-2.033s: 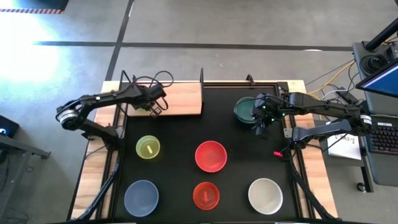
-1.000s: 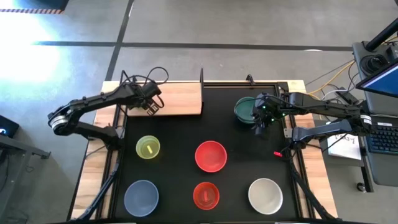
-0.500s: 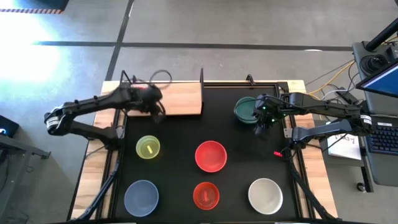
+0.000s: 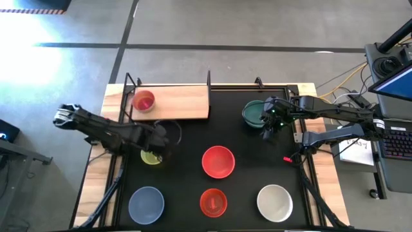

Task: Place and stack bowls onto a shelf
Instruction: Stack the small yellow bowl onto the pink bowl on the shelf

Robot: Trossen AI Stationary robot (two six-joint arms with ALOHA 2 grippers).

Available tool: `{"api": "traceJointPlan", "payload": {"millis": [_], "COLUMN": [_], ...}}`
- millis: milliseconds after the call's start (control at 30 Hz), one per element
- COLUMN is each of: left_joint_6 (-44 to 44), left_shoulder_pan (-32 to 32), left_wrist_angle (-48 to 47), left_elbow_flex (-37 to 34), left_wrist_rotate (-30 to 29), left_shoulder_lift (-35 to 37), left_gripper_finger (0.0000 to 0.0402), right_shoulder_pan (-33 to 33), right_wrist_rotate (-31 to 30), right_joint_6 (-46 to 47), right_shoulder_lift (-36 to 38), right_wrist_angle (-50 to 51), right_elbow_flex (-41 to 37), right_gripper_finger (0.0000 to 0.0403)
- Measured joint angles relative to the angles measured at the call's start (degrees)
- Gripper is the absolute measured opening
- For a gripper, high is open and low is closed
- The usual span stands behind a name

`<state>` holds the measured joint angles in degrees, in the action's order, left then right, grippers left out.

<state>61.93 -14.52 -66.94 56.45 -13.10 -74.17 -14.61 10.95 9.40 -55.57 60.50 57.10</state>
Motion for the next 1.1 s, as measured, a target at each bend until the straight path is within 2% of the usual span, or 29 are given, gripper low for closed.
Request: {"api": "traceJointPlan", "payload": {"millis": [133,300,933,1100], "left_joint_6": [4.4,5.8,4.0,1.5], "left_shoulder_pan": [-4.6,-6.7,-5.9,-4.9], "left_wrist_angle": [0.5,1.8,6.3,6.6], "left_elbow_flex": [0.0,0.1,0.0,0.0], "left_wrist_rotate": [1.7,3.6,3.7,3.5], "left_shoulder_lift": [-4.3,-8.7,-18.6,-21.2], "left_gripper_finger": [0.0117,0.0116,0.0116,0.0097], "right_shoulder_pan": [0.1,0.1,0.1,0.1], "right_wrist_rotate": [0.0,0.0,1.5,1.5], "right_joint_6": [0.1,-0.3,-7.5,-8.6], "right_shoulder_lift": [0.0,0.0,0.0,0.0], "right_wrist_angle": [0.0,0.0,0.0,0.0], "right_elbow_flex": [0.0,0.0,0.0,0.0], "right_gripper_finger": [0.0199,0.0199,0.0199,0.0199]}}
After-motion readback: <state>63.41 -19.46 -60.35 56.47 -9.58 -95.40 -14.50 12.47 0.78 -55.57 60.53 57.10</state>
